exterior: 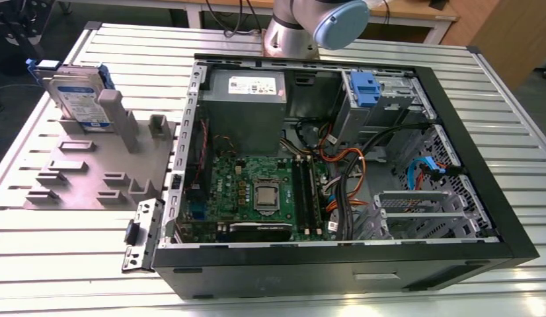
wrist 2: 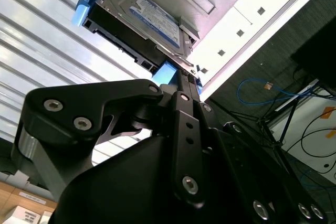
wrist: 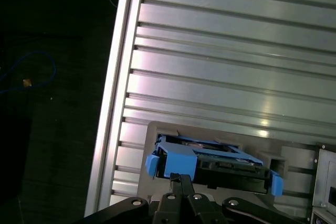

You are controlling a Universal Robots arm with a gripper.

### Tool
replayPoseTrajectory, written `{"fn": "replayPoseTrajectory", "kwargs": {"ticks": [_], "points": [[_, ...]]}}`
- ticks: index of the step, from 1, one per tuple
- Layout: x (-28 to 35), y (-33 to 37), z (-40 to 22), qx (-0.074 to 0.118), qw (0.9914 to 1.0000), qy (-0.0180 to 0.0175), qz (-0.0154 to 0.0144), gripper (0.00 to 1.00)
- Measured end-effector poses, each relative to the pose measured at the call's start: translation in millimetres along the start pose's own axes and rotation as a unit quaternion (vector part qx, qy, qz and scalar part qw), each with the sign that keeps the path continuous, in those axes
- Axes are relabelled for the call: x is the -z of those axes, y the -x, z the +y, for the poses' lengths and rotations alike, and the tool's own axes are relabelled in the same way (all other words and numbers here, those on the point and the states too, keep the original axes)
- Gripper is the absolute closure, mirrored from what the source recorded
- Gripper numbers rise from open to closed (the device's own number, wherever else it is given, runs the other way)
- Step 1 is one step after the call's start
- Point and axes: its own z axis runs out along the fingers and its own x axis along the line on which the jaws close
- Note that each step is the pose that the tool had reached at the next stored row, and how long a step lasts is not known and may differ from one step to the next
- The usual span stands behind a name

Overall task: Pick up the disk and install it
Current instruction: 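Pick up the disk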

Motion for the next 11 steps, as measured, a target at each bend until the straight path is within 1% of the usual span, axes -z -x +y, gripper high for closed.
{"fn": "replayPoseTrajectory", "kwargs": {"ticks": [11], "points": [[0.0, 0.0, 0.0, 0.007, 0.99998, 0.0, 0.0003, 0.89]]}}
